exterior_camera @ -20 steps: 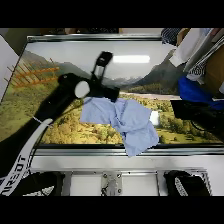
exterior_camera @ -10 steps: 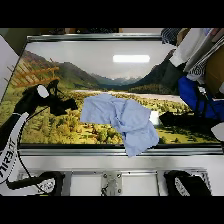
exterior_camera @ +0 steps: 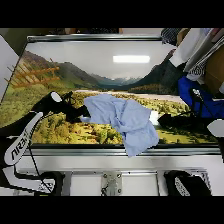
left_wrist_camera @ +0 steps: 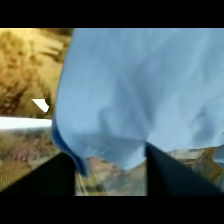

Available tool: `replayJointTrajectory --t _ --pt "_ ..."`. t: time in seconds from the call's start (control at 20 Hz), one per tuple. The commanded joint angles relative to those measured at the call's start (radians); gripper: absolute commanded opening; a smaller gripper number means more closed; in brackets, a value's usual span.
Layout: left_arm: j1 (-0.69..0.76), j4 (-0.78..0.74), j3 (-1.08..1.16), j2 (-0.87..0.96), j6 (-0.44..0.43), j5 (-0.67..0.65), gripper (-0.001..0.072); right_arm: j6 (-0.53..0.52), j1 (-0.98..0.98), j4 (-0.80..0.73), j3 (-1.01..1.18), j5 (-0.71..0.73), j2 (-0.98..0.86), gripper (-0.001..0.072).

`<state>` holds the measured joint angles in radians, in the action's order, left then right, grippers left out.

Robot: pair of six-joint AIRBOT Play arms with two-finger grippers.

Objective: Fold the clothes and pants, and hang the long-sleeved shirts on hangers.

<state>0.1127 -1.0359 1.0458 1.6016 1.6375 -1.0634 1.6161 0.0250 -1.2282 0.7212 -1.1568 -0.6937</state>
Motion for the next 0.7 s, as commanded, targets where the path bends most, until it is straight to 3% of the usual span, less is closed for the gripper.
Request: replayJointTrajectory --t 0.0,0.3,0.65 --pt "0.041 -0.001 0.072 0.030 -0.008 0.010 0.0016 0.062 0.068 -0.045 -0.040 -0.060 -0.025 0.0581" --pt "-0.008 -0.111 0.132 -0.054 -0.018 0.010 0.0008 0.111 0.167 -0.029 -0.211 0.000 -0.196 0.0582" --pt "-0.068 -0.124 0.132 -0.077 -0.018 -0.014 0.0009 0.109 -0.065 0.025 -0.234 0.177 -0.381 0.0576"
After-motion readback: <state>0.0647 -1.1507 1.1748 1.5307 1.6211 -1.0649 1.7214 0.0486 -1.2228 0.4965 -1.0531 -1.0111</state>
